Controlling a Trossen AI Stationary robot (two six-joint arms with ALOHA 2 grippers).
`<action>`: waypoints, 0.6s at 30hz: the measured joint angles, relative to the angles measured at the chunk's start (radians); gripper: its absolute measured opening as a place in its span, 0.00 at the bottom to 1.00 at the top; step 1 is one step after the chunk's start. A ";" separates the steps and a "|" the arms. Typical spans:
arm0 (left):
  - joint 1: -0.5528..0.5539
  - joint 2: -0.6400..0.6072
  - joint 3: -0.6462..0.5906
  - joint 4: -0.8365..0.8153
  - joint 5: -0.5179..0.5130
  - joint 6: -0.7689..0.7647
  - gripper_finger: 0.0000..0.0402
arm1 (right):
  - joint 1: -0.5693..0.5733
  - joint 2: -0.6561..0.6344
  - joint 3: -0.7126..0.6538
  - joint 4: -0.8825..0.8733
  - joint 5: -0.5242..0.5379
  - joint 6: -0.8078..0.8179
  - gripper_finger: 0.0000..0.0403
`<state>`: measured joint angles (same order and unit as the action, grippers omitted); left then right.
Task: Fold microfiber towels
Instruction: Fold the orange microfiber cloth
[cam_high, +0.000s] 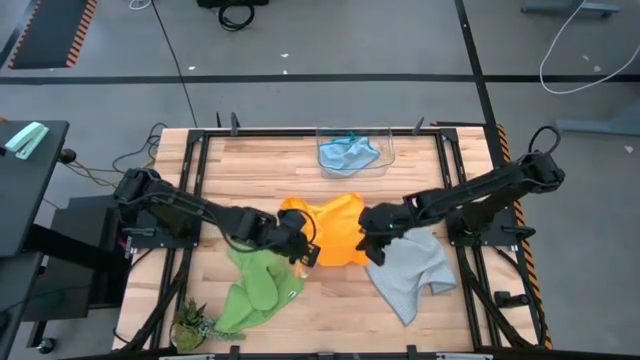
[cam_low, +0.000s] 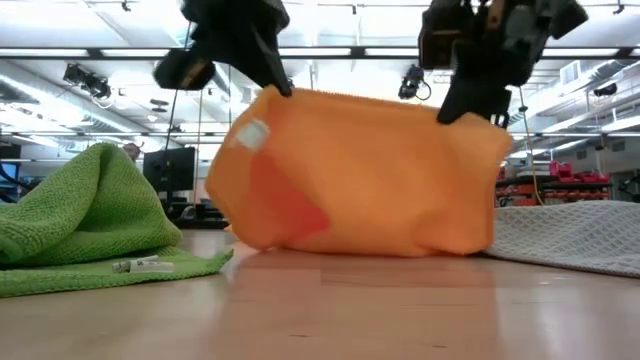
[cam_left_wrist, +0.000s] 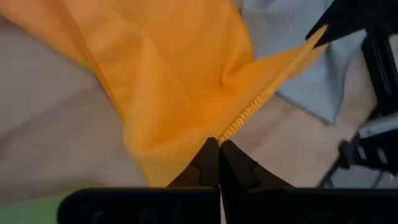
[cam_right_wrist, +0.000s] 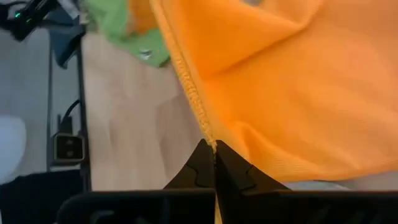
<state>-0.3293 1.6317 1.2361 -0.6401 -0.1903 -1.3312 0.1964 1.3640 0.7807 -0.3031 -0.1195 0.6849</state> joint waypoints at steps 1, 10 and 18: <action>0.018 0.002 0.000 -0.011 -0.007 0.012 0.00 | -0.021 0.000 0.000 -0.006 -0.003 0.000 0.00; 0.192 0.004 -0.001 -0.059 -0.067 0.213 0.00 | -0.212 0.000 0.000 -0.032 0.019 -0.063 0.00; 0.330 0.004 -0.001 -0.060 -0.095 0.402 0.00 | -0.312 0.001 0.000 -0.017 0.101 -0.120 0.00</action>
<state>0.0006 1.6360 1.2350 -0.6998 -0.2849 -0.9289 -0.1159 1.3650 0.7807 -0.3198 -0.0188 0.5648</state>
